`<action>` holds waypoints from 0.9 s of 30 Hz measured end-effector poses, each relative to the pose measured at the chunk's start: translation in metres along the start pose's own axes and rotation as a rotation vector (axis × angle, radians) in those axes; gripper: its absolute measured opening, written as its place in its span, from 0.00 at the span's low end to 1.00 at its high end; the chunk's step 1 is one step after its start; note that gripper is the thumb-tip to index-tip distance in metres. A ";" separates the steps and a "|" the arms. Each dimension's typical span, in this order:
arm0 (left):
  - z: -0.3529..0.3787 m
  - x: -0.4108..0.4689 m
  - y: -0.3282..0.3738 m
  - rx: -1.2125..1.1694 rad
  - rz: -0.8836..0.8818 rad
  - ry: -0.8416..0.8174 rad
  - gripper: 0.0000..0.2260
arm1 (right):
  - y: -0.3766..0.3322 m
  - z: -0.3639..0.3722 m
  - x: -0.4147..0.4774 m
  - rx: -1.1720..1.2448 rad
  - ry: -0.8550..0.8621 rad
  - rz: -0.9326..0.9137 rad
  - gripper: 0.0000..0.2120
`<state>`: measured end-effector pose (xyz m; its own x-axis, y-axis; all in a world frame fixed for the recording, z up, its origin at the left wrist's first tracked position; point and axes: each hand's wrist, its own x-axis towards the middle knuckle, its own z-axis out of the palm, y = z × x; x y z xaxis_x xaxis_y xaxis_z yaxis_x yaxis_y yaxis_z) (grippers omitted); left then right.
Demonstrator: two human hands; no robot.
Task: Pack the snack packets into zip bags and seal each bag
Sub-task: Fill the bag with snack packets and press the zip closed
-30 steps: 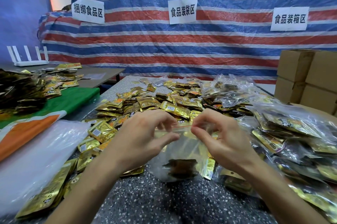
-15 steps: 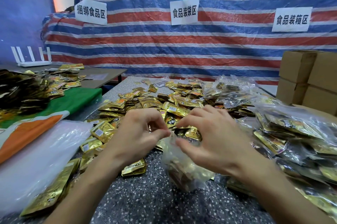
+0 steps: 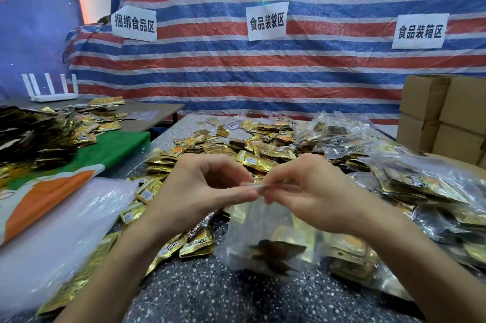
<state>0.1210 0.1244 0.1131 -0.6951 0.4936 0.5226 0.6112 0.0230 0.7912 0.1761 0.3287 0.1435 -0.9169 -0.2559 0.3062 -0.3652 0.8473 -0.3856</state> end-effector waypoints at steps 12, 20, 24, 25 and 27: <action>0.011 -0.003 -0.009 0.070 0.097 0.126 0.02 | -0.003 0.007 -0.002 0.180 0.096 -0.073 0.02; 0.014 -0.006 -0.006 0.135 0.095 0.140 0.01 | -0.009 0.016 -0.002 0.120 0.207 -0.074 0.02; 0.018 -0.004 -0.004 0.102 0.120 0.197 0.01 | -0.015 0.015 -0.002 0.059 0.277 -0.040 0.05; 0.020 -0.003 -0.003 0.079 0.124 0.219 0.01 | -0.017 0.015 -0.001 0.043 0.295 -0.032 0.07; 0.022 -0.003 -0.002 0.037 0.136 0.267 0.01 | -0.020 0.014 -0.001 0.000 0.337 -0.022 0.09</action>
<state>0.1300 0.1420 0.1029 -0.6782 0.2484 0.6916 0.7152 0.0067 0.6989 0.1825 0.3057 0.1388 -0.8039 -0.1056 0.5853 -0.3842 0.8435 -0.3755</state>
